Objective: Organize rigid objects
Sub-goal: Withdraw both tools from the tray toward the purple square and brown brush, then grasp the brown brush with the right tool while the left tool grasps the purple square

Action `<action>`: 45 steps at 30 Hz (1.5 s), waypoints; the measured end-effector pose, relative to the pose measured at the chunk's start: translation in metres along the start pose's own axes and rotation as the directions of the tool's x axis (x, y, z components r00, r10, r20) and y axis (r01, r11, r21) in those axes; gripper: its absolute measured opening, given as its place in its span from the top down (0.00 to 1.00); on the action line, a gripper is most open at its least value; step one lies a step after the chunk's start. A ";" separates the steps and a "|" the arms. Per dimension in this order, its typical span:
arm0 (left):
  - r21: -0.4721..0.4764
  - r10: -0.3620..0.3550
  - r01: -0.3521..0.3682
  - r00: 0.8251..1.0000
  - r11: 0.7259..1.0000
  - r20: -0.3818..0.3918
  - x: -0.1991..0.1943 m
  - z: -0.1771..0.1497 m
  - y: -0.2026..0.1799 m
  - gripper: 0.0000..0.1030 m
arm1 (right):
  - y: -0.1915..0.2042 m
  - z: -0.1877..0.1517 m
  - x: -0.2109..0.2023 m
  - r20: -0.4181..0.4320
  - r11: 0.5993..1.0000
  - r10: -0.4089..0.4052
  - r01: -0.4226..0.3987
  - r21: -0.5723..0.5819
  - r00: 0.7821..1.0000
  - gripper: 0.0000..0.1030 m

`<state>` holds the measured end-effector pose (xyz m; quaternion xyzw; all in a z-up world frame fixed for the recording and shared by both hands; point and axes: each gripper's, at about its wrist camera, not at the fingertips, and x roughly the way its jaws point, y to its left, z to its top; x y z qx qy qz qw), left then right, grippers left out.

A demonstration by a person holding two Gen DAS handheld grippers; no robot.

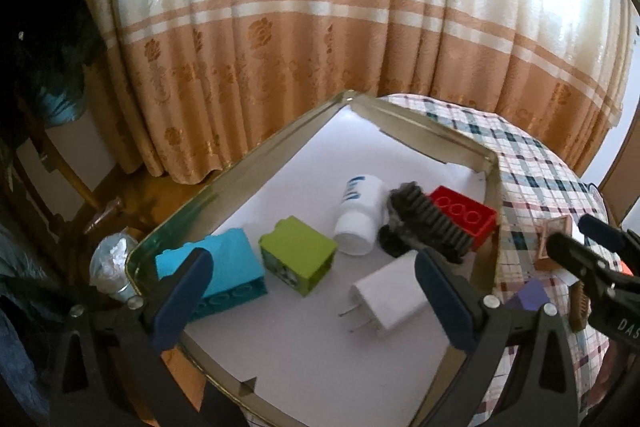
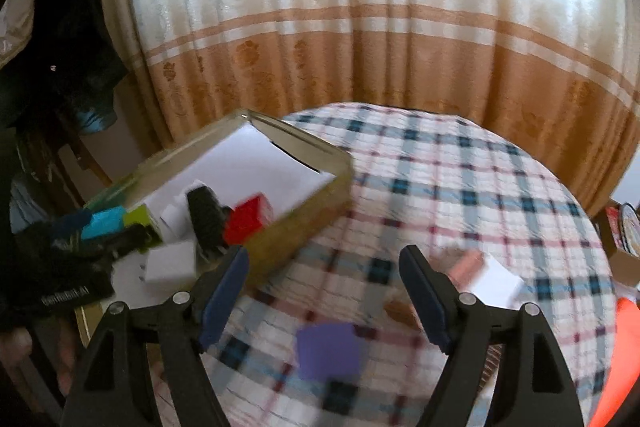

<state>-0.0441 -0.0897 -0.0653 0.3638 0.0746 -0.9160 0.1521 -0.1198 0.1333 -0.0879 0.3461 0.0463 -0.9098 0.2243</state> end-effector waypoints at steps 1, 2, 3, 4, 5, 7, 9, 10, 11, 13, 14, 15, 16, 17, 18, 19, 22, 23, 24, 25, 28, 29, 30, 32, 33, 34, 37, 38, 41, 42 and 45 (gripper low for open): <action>0.003 -0.005 0.005 1.000 1.000 0.003 -0.001 -0.001 -0.002 0.01 | -0.006 -0.004 -0.003 -0.001 1.000 -0.012 0.012 0.009 1.000 0.23; 0.008 -0.014 0.014 1.000 1.000 0.004 -0.002 -0.002 -0.006 0.01 | -0.012 -0.009 -0.007 -0.002 0.999 -0.029 0.029 0.019 1.000 0.23; 0.012 -0.020 0.020 1.000 1.000 0.002 -0.002 -0.002 -0.008 0.01 | -0.018 -0.013 -0.011 -0.003 0.999 -0.046 0.046 0.029 0.999 0.23; 0.016 -0.027 0.027 1.000 1.000 -0.001 -0.002 -0.003 -0.011 0.01 | -0.026 -0.017 -0.014 -0.006 0.997 -0.065 0.065 0.044 0.998 0.23; 0.021 -0.032 0.032 0.999 0.999 -0.004 -0.002 -0.005 -0.014 0.01 | -0.035 -0.023 -0.018 -0.011 0.994 -0.084 0.084 0.065 0.996 0.23; 0.034 -0.042 0.042 0.999 0.999 -0.013 -0.001 -0.008 -0.020 0.01 | -0.050 -0.032 -0.020 -0.027 0.988 -0.112 0.114 0.101 0.993 0.23; 0.050 -0.048 0.049 0.999 0.998 -0.019 -0.001 -0.011 -0.027 0.01 | -0.062 -0.038 -0.020 -0.042 0.983 -0.130 0.135 0.126 0.991 0.23; 0.057 -0.049 0.050 0.999 0.997 -0.014 -0.003 -0.011 -0.030 0.01 | -0.068 -0.041 -0.020 -0.050 0.980 -0.139 0.145 0.140 0.989 0.23; 0.061 -0.053 0.053 0.999 0.997 -0.011 -0.004 -0.011 -0.032 0.01 | -0.071 -0.044 -0.020 -0.054 0.978 -0.142 0.149 0.149 0.988 0.23; 0.065 -0.062 0.061 0.998 0.996 -0.001 -0.008 -0.012 -0.036 0.01 | -0.076 -0.047 -0.020 -0.061 0.974 -0.154 0.162 0.158 0.986 0.23; 0.066 -0.068 0.068 0.998 0.996 0.000 -0.010 -0.012 -0.038 0.01 | -0.078 -0.049 -0.020 -0.067 0.972 -0.164 0.173 0.159 0.984 0.23; 0.068 -0.080 0.080 0.997 0.994 0.001 -0.012 -0.012 -0.041 0.01 | -0.079 -0.051 -0.019 -0.073 0.970 -0.173 0.183 0.159 0.982 0.23; 0.076 -0.091 0.090 0.996 0.993 0.005 -0.014 -0.013 -0.045 0.01 | -0.081 -0.054 -0.018 -0.085 0.967 -0.183 0.195 0.162 0.979 0.23; 0.086 -0.097 0.096 0.995 0.992 0.007 -0.015 -0.013 -0.050 0.01 | -0.083 -0.056 -0.016 -0.100 0.964 -0.192 0.207 0.166 0.976 0.23; 0.098 -0.104 0.103 0.995 0.990 0.008 -0.016 -0.014 -0.054 0.01 | -0.085 -0.058 -0.014 -0.110 0.962 -0.199 0.216 0.169 0.974 0.23; 0.108 -0.111 0.109 0.994 0.988 0.009 -0.017 -0.014 -0.058 0.01 | -0.087 -0.060 -0.013 -0.120 0.959 -0.201 0.220 0.176 0.972 0.23; 0.143 -0.130 0.126 0.991 0.982 0.013 -0.022 -0.016 -0.071 0.01 | -0.091 -0.063 -0.009 -0.133 0.958 -0.191 0.215 0.192 0.972 0.23; 0.154 -0.137 0.133 0.990 0.979 0.015 -0.024 -0.017 -0.076 0.01 | -0.090 -0.063 -0.007 -0.139 0.959 -0.186 0.211 0.191 0.973 0.23; 0.162 -0.143 0.139 0.990 0.977 0.017 -0.025 -0.018 -0.078 0.01 | -0.089 -0.063 -0.006 -0.144 0.960 -0.181 0.207 0.190 0.973 0.23; 0.168 -0.147 0.142 0.989 0.975 0.016 -0.025 -0.018 -0.081 0.01 | -0.088 -0.062 -0.004 -0.149 0.962 -0.173 0.199 0.188 0.974 0.23; 0.186 -0.162 0.157 0.987 0.970 0.014 -0.027 -0.020 -0.089 0.01 | -0.082 -0.061 0.004 -0.187 0.967 -0.170 0.200 0.155 0.968 0.24; 0.193 -0.164 0.159 0.986 0.968 0.012 -0.027 -0.020 -0.092 0.01 | -0.081 -0.062 0.007 -0.203 0.968 -0.168 0.200 0.150 0.965 0.27; 0.202 -0.166 0.161 0.986 0.966 0.010 -0.028 -0.021 -0.095 0.01 | -0.082 -0.063 0.008 -0.211 0.968 -0.172 0.205 0.147 0.962 0.32; 0.217 -0.177 0.171 0.984 0.961 0.009 -0.031 -0.023 -0.101 0.01 | -0.082 -0.063 0.007 -0.206 0.967 -0.184 0.215 0.137 0.961 0.41; 0.226 -0.182 0.175 0.983 0.958 0.010 -0.032 -0.023 -0.105 0.01 | -0.081 -0.063 0.007 -0.207 0.966 -0.193 0.222 0.129 0.959 0.48; 0.235 -0.187 0.179 0.982 0.955 0.010 -0.034 -0.024 -0.109 0.01 | -0.082 -0.063 0.005 -0.203 0.966 -0.200 0.227 0.121 0.959 0.56; 0.266 -0.208 0.199 0.978 0.943 0.008 -0.038 -0.027 -0.120 0.01 | -0.087 -0.065 0.001 -0.193 0.966 -0.197 0.224 0.131 0.961 0.64; 0.279 -0.217 0.207 0.976 0.938 0.004 -0.039 -0.029 -0.125 0.01 | -0.088 -0.066 -0.001 -0.189 0.965 -0.204 0.229 0.126 0.961 0.65; 0.302 -0.242 0.235 0.970 0.924 -0.015 -0.039 -0.030 -0.136 0.01 | -0.093 -0.069 -0.005 -0.178 0.962 -0.214 0.239 0.130 0.960 0.71; 0.312 -0.242 0.237 0.970 0.920 -0.021 -0.038 -0.032 -0.140 0.01 | -0.096 -0.070 -0.007 -0.175 0.960 -0.214 0.240 0.143 0.961 0.73; 0.334 -0.263 0.260 0.964 0.906 -0.039 -0.036 -0.035 -0.151 0.01 | -0.104 -0.070 -0.008 -0.167 0.956 -0.208 0.236 0.173 0.964 0.73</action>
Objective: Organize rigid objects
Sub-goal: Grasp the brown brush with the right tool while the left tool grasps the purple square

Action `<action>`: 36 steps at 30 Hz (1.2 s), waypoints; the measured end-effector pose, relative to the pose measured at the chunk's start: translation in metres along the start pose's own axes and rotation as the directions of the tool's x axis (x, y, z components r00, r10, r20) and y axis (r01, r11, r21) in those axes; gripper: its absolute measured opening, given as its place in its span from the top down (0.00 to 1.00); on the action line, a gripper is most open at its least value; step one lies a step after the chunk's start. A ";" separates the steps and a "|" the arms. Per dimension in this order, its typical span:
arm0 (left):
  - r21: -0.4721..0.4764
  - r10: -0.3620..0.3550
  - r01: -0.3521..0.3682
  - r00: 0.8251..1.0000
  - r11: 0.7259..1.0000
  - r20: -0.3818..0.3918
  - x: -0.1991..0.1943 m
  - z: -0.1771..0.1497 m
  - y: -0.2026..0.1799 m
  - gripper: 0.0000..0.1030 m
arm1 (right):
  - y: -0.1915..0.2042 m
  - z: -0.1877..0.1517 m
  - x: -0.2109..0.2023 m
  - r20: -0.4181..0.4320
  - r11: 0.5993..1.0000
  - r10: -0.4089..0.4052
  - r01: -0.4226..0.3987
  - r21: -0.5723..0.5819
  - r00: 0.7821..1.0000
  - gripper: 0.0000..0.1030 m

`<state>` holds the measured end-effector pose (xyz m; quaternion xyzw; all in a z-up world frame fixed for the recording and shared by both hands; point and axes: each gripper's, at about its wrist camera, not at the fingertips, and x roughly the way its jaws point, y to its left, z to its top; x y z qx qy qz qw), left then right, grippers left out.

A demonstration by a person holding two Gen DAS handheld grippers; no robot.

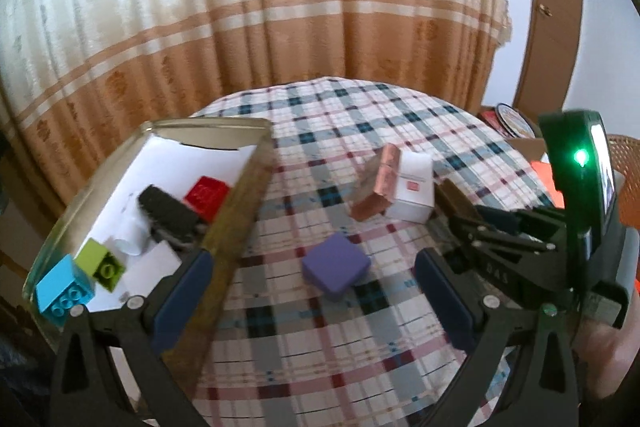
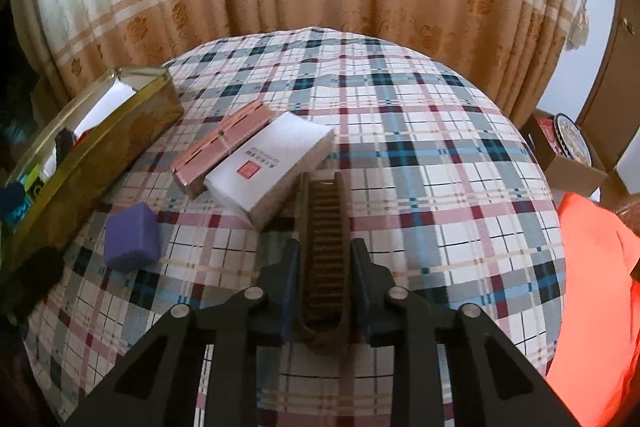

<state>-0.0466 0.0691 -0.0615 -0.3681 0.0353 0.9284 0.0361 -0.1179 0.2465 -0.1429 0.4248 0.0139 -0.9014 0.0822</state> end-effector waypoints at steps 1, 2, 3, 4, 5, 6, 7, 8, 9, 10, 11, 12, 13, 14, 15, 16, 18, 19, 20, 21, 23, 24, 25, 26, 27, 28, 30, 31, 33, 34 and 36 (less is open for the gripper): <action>0.003 -0.005 0.005 1.000 1.000 -0.006 0.002 0.000 -0.002 0.01 | -0.004 0.000 0.000 0.002 1.000 -0.001 0.001 0.011 1.000 0.73; 0.007 -0.004 0.004 1.000 1.000 -0.017 0.005 0.000 -0.005 0.01 | -0.006 0.000 0.000 0.003 1.000 -0.001 0.001 0.017 1.000 0.73; 0.012 -0.006 0.006 1.000 1.000 -0.028 0.009 -0.001 -0.007 0.03 | -0.009 -0.001 -0.001 0.005 1.000 -0.003 0.003 0.022 1.000 0.73; 0.016 -0.007 0.008 0.999 1.000 -0.037 0.012 -0.001 -0.008 0.04 | -0.010 -0.001 -0.001 0.006 1.000 -0.003 0.003 0.025 1.000 0.73; 0.022 -0.011 0.012 0.999 1.000 -0.052 0.017 -0.001 -0.011 0.08 | -0.012 -0.001 -0.001 0.007 1.000 0.000 0.000 0.030 1.000 0.73; 0.027 -0.013 0.014 0.998 1.000 -0.062 0.020 -0.002 -0.013 0.11 | -0.013 -0.001 -0.001 0.009 0.999 0.005 -0.005 0.036 1.000 0.73; 0.031 -0.015 0.017 0.997 0.999 -0.069 0.022 -0.002 -0.015 0.11 | -0.013 -0.001 0.000 0.009 0.999 0.010 -0.010 0.038 1.000 0.73; 0.034 -0.018 0.021 0.997 0.999 -0.077 0.025 -0.002 -0.016 0.11 | -0.014 -0.001 0.000 0.009 0.999 0.015 -0.016 0.039 1.000 0.73; 0.032 -0.019 0.022 0.996 0.999 -0.087 0.029 -0.002 -0.017 0.11 | -0.015 0.000 0.000 0.010 0.999 0.023 -0.024 0.042 1.000 0.73; 0.030 -0.020 0.023 0.995 0.999 -0.094 0.031 -0.002 -0.017 0.11 | -0.016 -0.001 0.000 0.011 0.999 0.028 -0.029 0.045 1.000 0.73; 0.024 -0.024 0.027 0.994 0.999 -0.108 0.036 -0.002 -0.017 0.11 | -0.017 -0.001 -0.001 0.012 0.998 0.035 -0.036 0.051 0.999 0.73; 0.017 -0.027 0.029 0.993 0.999 -0.116 0.038 -0.003 -0.016 0.11 | -0.018 -0.001 0.000 0.013 0.998 0.042 -0.042 0.056 0.999 0.73; 0.010 -0.028 0.030 0.992 0.999 -0.126 0.041 -0.003 -0.016 0.11 | -0.018 -0.001 0.000 0.015 0.997 0.050 -0.050 0.061 0.999 0.73; 0.004 -0.028 0.029 0.990 1.000 -0.137 0.044 -0.003 -0.016 0.11 | -0.018 -0.001 -0.001 0.015 0.997 0.054 -0.055 0.063 0.998 0.73; -0.003 -0.034 0.034 0.988 0.999 -0.149 0.048 -0.003 -0.015 0.11 | -0.018 -0.001 -0.001 0.015 0.996 0.056 -0.057 0.063 0.998 0.73; -0.008 -0.038 0.037 0.987 0.999 -0.155 0.050 -0.003 -0.015 0.11 | -0.018 -0.001 0.000 0.015 0.996 0.058 -0.058 0.062 0.998 0.73; -0.019 -0.035 0.032 0.986 0.999 -0.165 0.055 -0.003 -0.013 0.14 | -0.017 -0.001 0.000 0.014 0.997 0.057 -0.057 0.056 0.998 0.73; -0.020 -0.032 0.029 0.985 0.999 -0.167 0.057 -0.002 -0.013 0.14 | -0.016 -0.001 0.000 0.014 0.997 0.056 -0.057 0.053 0.998 0.73; -0.025 -0.024 0.020 0.985 0.999 -0.171 0.060 -0.002 -0.012 0.14 | -0.015 -0.001 0.000 0.014 0.997 0.056 -0.056 0.051 0.998 0.73; -0.029 -0.020 0.015 0.984 0.999 -0.176 0.062 -0.002 -0.011 0.14 | -0.016 -0.001 0.000 0.014 0.997 0.056 -0.056 0.050 0.998 0.73; -0.042 -0.027 0.019 0.981 0.999 -0.194 0.068 -0.003 -0.008 0.18 | -0.015 -0.001 0.000 0.013 0.997 0.054 -0.055 0.048 0.998 0.73; -0.058 -0.038 0.027 0.977 0.998 -0.211 0.072 -0.004 -0.006 0.25 | -0.015 -0.001 0.000 0.013 0.997 0.053 -0.054 0.047 0.998 0.73; -0.067 -0.044 0.030 0.975 0.997 -0.217 0.074 -0.004 -0.004 0.27 | -0.015 -0.001 0.000 0.013 0.998 0.052 -0.053 0.044 0.999 0.73; -0.067 -0.038 0.024 0.977 0.997 -0.212 0.075 -0.004 -0.003 0.28 | -0.014 -0.001 0.000 0.013 0.998 0.052 -0.052 0.041 0.999 0.73; -0.062 -0.033 0.020 0.977 0.998 -0.211 0.075 -0.004 -0.004 0.29 | -0.014 -0.001 0.000 0.013 0.998 0.051 -0.052 0.039 0.999 0.73; -0.058 -0.029 0.017 0.977 0.998 -0.209 0.075 -0.004 -0.004 0.29 | -0.014 -0.001 0.000 0.012 0.998 0.049 -0.050 0.035 0.999 0.73; -0.045 -0.028 0.020 0.980 0.999 -0.196 0.072 -0.006 -0.007 0.39 | -0.012 -0.001 0.000 0.011 0.999 0.046 -0.046 0.025 0.999 0.73; -0.038 -0.029 0.023 0.981 0.999 -0.190 0.070 -0.007 -0.008 0.43 | -0.011 -0.001 0.001 0.011 0.999 0.045 -0.046 0.023 0.999 0.73; -0.018 -0.022 0.019 0.984 1.000 -0.179 0.068 -0.007 -0.010 0.48 | -0.011 -0.001 0.000 0.011 0.999 0.043 -0.043 0.020 0.999 0.73; -0.012 -0.015 0.013 0.984 1.000 -0.177 0.068 -0.007 -0.011 0.48 | -0.010 -0.001 0.000 0.011 0.999 0.040 -0.041 0.018 0.999 0.73; -0.016 -0.019 0.016 0.984 1.000 -0.176 0.068 -0.007 -0.010 0.49 | -0.010 -0.002 0.000 0.011 0.999 0.035 -0.035 0.015 0.999 0.73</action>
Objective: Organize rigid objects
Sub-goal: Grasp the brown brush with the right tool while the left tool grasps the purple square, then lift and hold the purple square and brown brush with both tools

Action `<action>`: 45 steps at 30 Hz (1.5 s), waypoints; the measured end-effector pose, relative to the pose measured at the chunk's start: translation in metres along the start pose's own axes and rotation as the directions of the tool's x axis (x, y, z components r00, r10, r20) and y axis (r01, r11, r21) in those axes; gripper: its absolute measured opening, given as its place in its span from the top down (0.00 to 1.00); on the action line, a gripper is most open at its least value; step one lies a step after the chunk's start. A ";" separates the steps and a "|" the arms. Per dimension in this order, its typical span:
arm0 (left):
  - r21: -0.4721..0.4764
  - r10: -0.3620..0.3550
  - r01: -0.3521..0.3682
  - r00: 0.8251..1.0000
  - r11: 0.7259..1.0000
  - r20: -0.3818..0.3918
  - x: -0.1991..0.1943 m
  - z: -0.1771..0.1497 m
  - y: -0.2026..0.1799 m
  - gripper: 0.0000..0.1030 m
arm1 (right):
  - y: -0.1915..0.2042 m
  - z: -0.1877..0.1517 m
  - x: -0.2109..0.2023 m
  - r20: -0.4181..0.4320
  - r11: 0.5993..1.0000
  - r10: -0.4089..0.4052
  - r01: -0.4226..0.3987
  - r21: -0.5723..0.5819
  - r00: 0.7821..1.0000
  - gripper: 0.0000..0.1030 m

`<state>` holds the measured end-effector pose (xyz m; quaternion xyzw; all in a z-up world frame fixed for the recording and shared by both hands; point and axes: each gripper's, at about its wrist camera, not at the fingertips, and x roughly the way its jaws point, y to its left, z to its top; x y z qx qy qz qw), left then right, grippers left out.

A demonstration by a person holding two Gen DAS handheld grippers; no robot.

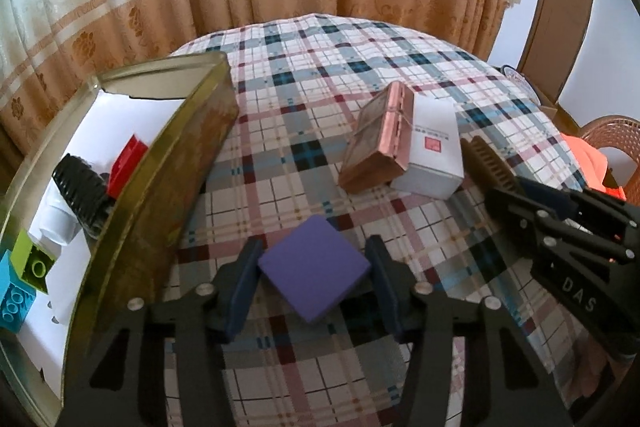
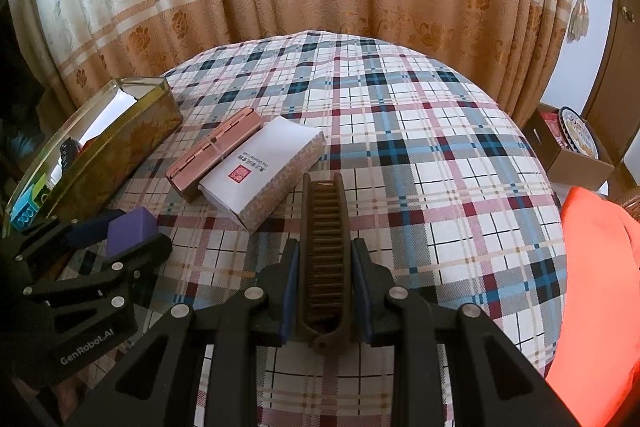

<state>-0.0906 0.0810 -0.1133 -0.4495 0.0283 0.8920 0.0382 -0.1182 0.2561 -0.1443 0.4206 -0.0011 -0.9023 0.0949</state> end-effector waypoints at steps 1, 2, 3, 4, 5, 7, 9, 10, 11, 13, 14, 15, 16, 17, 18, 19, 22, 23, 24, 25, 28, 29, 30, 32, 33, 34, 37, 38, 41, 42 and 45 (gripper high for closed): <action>-0.006 -0.006 0.006 1.000 1.000 -0.001 0.000 0.000 0.001 0.49 | 0.000 0.000 0.000 0.001 1.000 -0.001 0.001 0.000 1.000 0.73; -0.014 -0.011 0.011 1.000 1.000 -0.002 0.000 0.000 0.003 0.49 | 0.000 0.000 0.000 0.002 1.000 -0.003 0.003 0.002 1.000 0.73; -0.017 -0.010 0.010 1.000 1.000 -0.002 0.001 0.000 0.004 0.49 | 0.000 0.000 0.000 0.003 1.000 -0.005 0.005 0.003 1.000 0.73; -0.019 -0.006 0.006 1.000 1.000 0.000 0.001 0.000 0.005 0.49 | 0.000 0.000 0.000 0.001 1.000 -0.008 0.008 0.000 1.000 0.73; -0.019 -0.003 0.003 1.000 1.000 0.000 0.001 0.000 0.005 0.49 | 0.001 0.000 0.000 0.001 1.000 -0.011 0.011 -0.004 1.000 0.73; -0.022 -0.001 0.001 1.000 1.000 0.002 0.000 0.000 0.006 0.49 | 0.002 0.000 -0.001 0.004 1.000 -0.017 0.017 -0.011 1.000 0.73; -0.028 -0.003 0.003 1.000 1.000 0.002 0.000 0.001 0.007 0.49 | 0.002 0.000 -0.001 0.006 1.000 -0.018 0.018 -0.011 1.000 0.73; -0.030 -0.005 0.006 1.000 1.000 0.004 0.000 0.001 0.008 0.49 | 0.002 0.000 -0.002 0.009 1.000 -0.018 0.018 -0.011 1.000 0.73; -0.032 -0.008 0.008 1.000 0.999 0.008 -0.001 0.001 0.008 0.49 | 0.002 0.000 -0.002 0.012 1.000 -0.018 0.018 -0.012 1.000 0.73; -0.030 -0.006 0.007 1.000 1.000 0.016 -0.002 0.000 0.008 0.49 | 0.002 0.000 -0.003 0.016 1.000 -0.017 0.017 -0.014 1.000 0.73; -0.025 -0.006 0.007 1.000 1.000 0.019 -0.003 0.000 0.008 0.49 | 0.002 0.000 -0.003 0.017 1.000 -0.016 0.016 -0.015 1.000 0.73; -0.023 -0.004 0.005 1.000 1.000 0.021 -0.003 0.000 0.007 0.49 | 0.003 0.000 -0.004 0.020 1.000 -0.017 0.017 -0.016 1.000 0.73; -0.022 -0.002 0.003 1.000 1.000 0.023 -0.003 0.001 0.007 0.49 | 0.003 0.000 -0.004 0.023 1.000 -0.017 0.017 -0.017 1.000 0.73; -0.021 -0.001 0.002 1.000 1.000 0.025 -0.004 0.001 0.007 0.49 | 0.003 0.000 -0.004 0.023 1.000 -0.016 0.017 -0.018 1.000 0.73; -0.021 0.000 0.001 1.000 1.000 0.028 -0.004 0.001 0.007 0.49 | 0.003 0.000 -0.005 0.025 1.000 -0.015 0.016 -0.017 1.000 0.73; -0.022 0.000 0.000 1.000 1.000 0.031 -0.005 0.001 0.007 0.49 | 0.002 0.000 -0.006 0.031 1.000 -0.015 0.015 -0.015 0.999 0.73; -0.021 0.004 -0.003 0.999 1.000 0.042 -0.006 0.001 0.007 0.49 | 0.003 0.000 -0.008 0.049 1.000 -0.012 0.012 -0.012 0.999 0.73; -0.020 0.005 -0.004 0.999 1.000 0.046 -0.007 0.000 0.007 0.49 | 0.003 0.000 -0.008 0.050 1.000 -0.011 0.012 -0.012 0.999 0.73; -0.021 0.006 -0.005 0.999 1.000 0.049 -0.008 0.000 0.007 0.49 | 0.002 0.000 -0.009 0.051 1.000 -0.010 0.011 -0.011 0.999 0.73; -0.023 0.006 -0.004 0.999 1.000 0.051 -0.008 0.001 0.007 0.49 | 0.002 0.000 -0.009 0.052 1.000 -0.010 0.010 -0.010 0.999 0.73; -0.029 0.003 -0.001 0.998 1.000 0.057 -0.010 0.000 0.009 0.49 | 0.002 0.000 -0.010 0.064 1.000 -0.008 0.009 -0.009 0.998 0.73; -0.031 0.004 -0.002 0.998 1.000 0.062 -0.010 0.000 0.009 0.49 | 0.002 0.000 -0.011 0.067 1.000 -0.008 0.009 -0.008 0.998 0.73; -0.031 0.004 -0.002 0.998 1.000 0.065 -0.011 0.000 0.009 0.49 | 0.002 0.000 -0.012 0.070 1.000 -0.008 0.008 -0.008 0.998 0.73; -0.032 0.004 -0.001 0.998 0.999 0.070 -0.011 0.000 0.009 0.49 | 0.002 0.000 -0.013 0.078 1.000 -0.005 0.006 -0.007 0.997 0.73; -0.033 0.004 -0.001 0.997 0.999 0.073 -0.012 0.000 0.010 0.49 | 0.002 0.000 -0.014 0.080 1.000 -0.005 0.006 -0.006 0.997 0.73; -0.034 0.004 -0.001 0.997 0.999 0.075 -0.012 0.000 0.010 0.49 | 0.002 0.000 -0.013 0.080 1.000 -0.005 0.005 -0.006 0.997 0.73; -0.041 0.004 -0.001 0.997 0.999 0.081 -0.013 -0.001 0.011 0.49 | 0.002 -0.001 -0.015 0.087 1.000 -0.006 0.006 -0.006 0.996 0.73; -0.041 0.005 -0.001 0.997 0.999 0.083 -0.014 -0.001 0.011 0.49 | 0.002 -0.001 -0.015 0.090 1.000 -0.005 0.005 -0.007 0.996 0.73; -0.039 0.010 -0.007 0.996 0.999 0.093 -0.016 -0.001 0.011 0.49 | 0.002 -0.001 -0.017 0.101 1.000 -0.005 0.006 -0.008 0.995 0.73; -0.038 0.013 -0.009 0.995 0.999 0.097 -0.017 -0.001 0.010 0.49 | 0.002 -0.001 -0.017 0.102 1.000 -0.004 0.005 -0.009 0.995 0.73; -0.039 0.016 -0.012 0.994 0.999 0.105 -0.018 -0.001 0.011 0.49 | 0.002 -0.001 -0.017 0.106 1.000 -0.005 0.006 -0.010 0.994 0.73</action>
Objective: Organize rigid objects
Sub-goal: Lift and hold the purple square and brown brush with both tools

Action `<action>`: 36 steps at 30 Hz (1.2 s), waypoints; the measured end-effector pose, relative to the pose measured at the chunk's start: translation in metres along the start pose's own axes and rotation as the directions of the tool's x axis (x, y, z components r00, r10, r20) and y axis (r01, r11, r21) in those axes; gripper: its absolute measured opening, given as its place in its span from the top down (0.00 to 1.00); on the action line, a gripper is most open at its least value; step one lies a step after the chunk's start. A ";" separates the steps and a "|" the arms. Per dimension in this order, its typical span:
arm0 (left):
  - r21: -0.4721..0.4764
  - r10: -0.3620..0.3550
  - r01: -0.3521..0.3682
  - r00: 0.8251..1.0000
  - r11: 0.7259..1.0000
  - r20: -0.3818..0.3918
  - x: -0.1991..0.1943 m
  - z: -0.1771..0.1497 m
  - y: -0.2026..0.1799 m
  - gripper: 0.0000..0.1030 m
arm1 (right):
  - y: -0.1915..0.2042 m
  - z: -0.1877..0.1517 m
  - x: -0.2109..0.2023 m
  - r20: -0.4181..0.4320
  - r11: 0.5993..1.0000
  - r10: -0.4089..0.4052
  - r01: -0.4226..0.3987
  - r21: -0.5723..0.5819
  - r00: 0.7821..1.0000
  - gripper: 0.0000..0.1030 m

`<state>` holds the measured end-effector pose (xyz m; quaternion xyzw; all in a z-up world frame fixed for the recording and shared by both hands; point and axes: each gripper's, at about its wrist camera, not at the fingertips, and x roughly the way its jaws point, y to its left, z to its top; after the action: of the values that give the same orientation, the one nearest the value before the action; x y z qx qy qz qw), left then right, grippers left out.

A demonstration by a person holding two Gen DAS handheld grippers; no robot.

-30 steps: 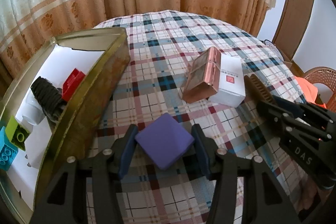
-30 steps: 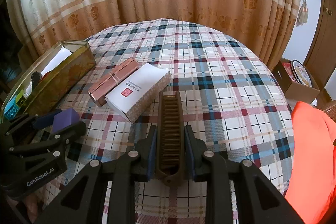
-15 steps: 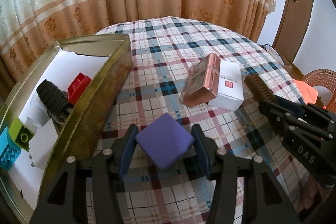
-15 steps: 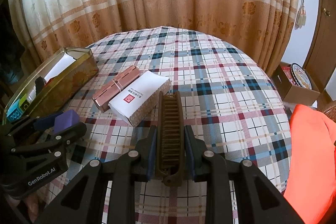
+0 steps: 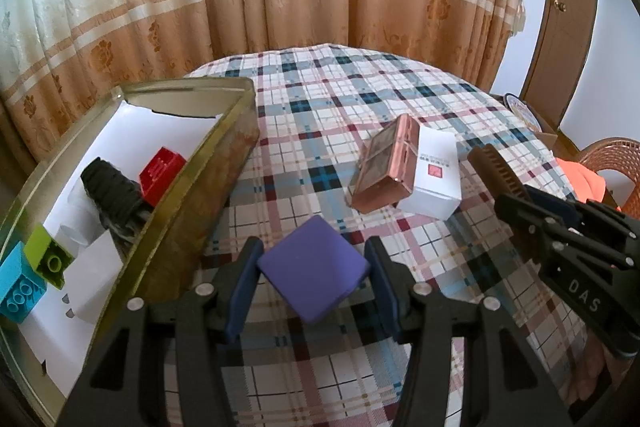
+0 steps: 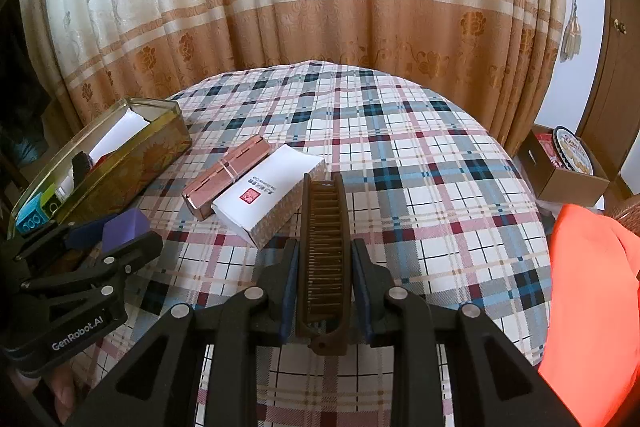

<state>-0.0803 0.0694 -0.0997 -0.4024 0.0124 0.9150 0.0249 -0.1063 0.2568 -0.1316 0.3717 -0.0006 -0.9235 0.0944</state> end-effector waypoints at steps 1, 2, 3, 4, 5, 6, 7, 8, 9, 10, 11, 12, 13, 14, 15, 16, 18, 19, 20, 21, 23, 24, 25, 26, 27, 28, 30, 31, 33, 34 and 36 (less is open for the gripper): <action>-0.001 0.000 0.000 1.000 1.000 0.001 0.000 0.000 0.000 0.49 | 0.000 0.000 0.000 0.002 1.000 0.001 -0.001 0.000 1.000 0.73; -0.003 -0.001 0.001 1.000 1.000 0.003 0.000 0.000 0.001 0.49 | 0.000 0.000 0.000 0.003 1.000 0.000 0.000 0.000 1.000 0.73; -0.004 -0.001 0.001 1.000 1.000 0.006 -0.001 0.000 0.001 0.49 | 0.000 0.000 -0.001 0.005 1.000 0.001 -0.001 0.001 1.000 0.73; -0.005 0.000 0.001 1.000 1.000 0.008 -0.001 0.000 0.001 0.49 | -0.001 0.000 -0.001 0.009 1.000 0.001 -0.001 0.001 1.000 0.73; -0.005 0.001 -0.001 1.000 1.000 0.012 -0.002 0.000 0.001 0.49 | -0.001 0.000 -0.002 0.012 1.000 0.001 -0.001 0.001 1.000 0.73; -0.005 0.001 -0.001 1.000 1.000 0.014 -0.002 0.000 0.001 0.49 | -0.001 0.000 -0.003 0.015 1.000 0.001 -0.001 0.002 1.000 0.73; -0.004 0.001 -0.001 1.000 1.000 0.016 -0.002 0.000 0.001 0.49 | -0.001 0.000 -0.003 0.018 1.000 0.000 0.000 0.002 1.000 0.73; -0.004 0.002 -0.002 1.000 1.000 0.018 -0.003 0.000 0.001 0.49 | -0.001 0.000 -0.004 0.020 1.000 0.000 0.000 0.002 1.000 0.73; -0.005 0.002 -0.002 1.000 1.000 0.020 -0.003 0.000 0.001 0.49 | -0.001 0.000 -0.004 0.021 1.000 0.000 0.000 0.001 1.000 0.73; -0.006 0.002 -0.002 1.000 1.000 0.022 -0.003 0.000 0.002 0.49 | -0.001 0.001 -0.004 0.022 1.000 0.000 0.000 0.001 1.000 0.73; -0.007 0.002 -0.002 1.000 1.000 0.024 -0.004 0.000 0.002 0.49 | -0.001 0.001 -0.004 0.023 1.000 -0.001 0.000 0.001 1.000 0.73; -0.009 0.003 -0.002 1.000 1.000 0.027 -0.004 0.000 0.002 0.49 | -0.001 0.001 -0.004 0.025 1.000 -0.001 0.001 0.001 1.000 0.73; -0.010 0.004 -0.003 1.000 1.000 0.029 -0.004 0.000 0.002 0.49 | -0.001 0.001 -0.004 0.028 1.000 -0.002 0.002 0.000 1.000 0.73; -0.011 0.005 -0.005 1.000 1.000 0.031 -0.005 0.000 0.002 0.49 | -0.001 0.001 -0.005 0.031 1.000 -0.004 0.004 -0.001 1.000 0.73; -0.011 0.006 -0.005 0.999 1.000 0.034 -0.005 0.000 0.003 0.49 | -0.001 0.001 -0.005 0.034 1.000 -0.006 0.006 -0.003 0.999 0.73; -0.011 0.006 -0.006 0.999 1.000 0.035 -0.006 0.000 0.002 0.49 | 0.000 0.001 -0.006 0.036 1.000 -0.007 0.007 -0.004 0.999 0.73; -0.014 0.011 -0.011 0.999 1.000 0.041 -0.007 0.000 0.003 0.49 | 0.000 0.001 -0.006 0.036 1.000 -0.008 0.008 -0.006 0.999 0.73; -0.016 0.013 -0.013 0.999 1.000 0.046 -0.008 0.000 0.003 0.49 | 0.000 0.001 -0.006 0.038 1.000 -0.008 0.008 -0.004 0.999 0.73; -0.018 0.015 -0.014 0.999 1.000 0.051 -0.009 0.000 0.003 0.49 | 0.000 0.001 -0.007 0.042 1.000 -0.008 0.008 -0.003 0.999 0.73; -0.017 0.017 -0.016 0.998 1.000 0.060 -0.010 0.000 0.003 0.49 | 0.000 0.001 -0.007 0.045 1.000 -0.008 0.008 -0.003 0.999 0.73; -0.010 0.023 -0.022 0.997 1.000 0.077 -0.014 -0.001 0.001 0.49 | 0.000 0.001 -0.008 0.049 1.000 -0.008 0.008 -0.003 0.999 0.73; -0.005 0.026 -0.026 0.996 1.000 0.084 -0.015 0.000 0.000 0.49 | 0.000 0.001 -0.008 0.050 1.000 -0.009 0.009 -0.003 0.999 0.73; -0.001 0.029 -0.029 0.995 1.000 0.092 -0.016 0.000 -0.001 0.49 | 0.000 0.001 -0.008 0.050 1.000 -0.008 0.008 -0.003 0.999 0.73; 0.002 0.031 -0.031 0.995 1.000 0.097 -0.017 0.000 -0.001 0.49 | 0.000 0.001 -0.008 0.051 1.000 -0.009 0.009 -0.002 0.999 0.73; 0.006 0.033 -0.033 0.994 0.999 0.103 -0.018 0.000 -0.001 0.49 | 0.000 0.001 -0.009 0.053 1.000 -0.009 0.009 -0.002 0.999 0.73; 0.009 0.035 -0.036 0.994 0.999 0.108 -0.019 0.000 -0.002 0.49 | 0.000 0.001 -0.009 0.056 1.000 -0.008 0.009 -0.002 0.998 0.73; 0.011 0.037 -0.038 0.993 0.999 0.113 -0.020 0.001 -0.003 0.49 | 0.000 0.001 -0.010 0.060 1.000 -0.009 0.009 -0.002 0.998 0.73; 0.010 0.037 -0.038 0.993 0.999 0.114 -0.020 0.001 -0.002 0.49 | 0.000 0.001 -0.010 0.062 1.000 -0.008 0.008 -0.001 0.998 0.73; 0.008 0.037 -0.039 0.993 0.999 0.115 -0.020 0.001 -0.002 0.49 | 0.000 0.001 -0.011 0.067 1.000 -0.008 0.008 -0.001 0.998 0.73; 0.005 0.038 -0.039 0.992 0.999 0.117 -0.020 0.001 -0.001 0.49 | 0.000 0.001 -0.012 0.070 1.000 -0.008 0.008 0.000 0.997 0.73; 0.003 0.038 -0.039 0.992 0.999 0.121 -0.021 0.000 -0.001 0.49 | -0.001 0.001 -0.013 0.075 1.000 -0.007 0.007 -0.001 0.997 0.73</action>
<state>-0.0665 0.0698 -0.0843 -0.3460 0.0213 0.9380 0.0090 -0.0983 0.2595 -0.1219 0.3365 -0.0020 -0.9372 0.0912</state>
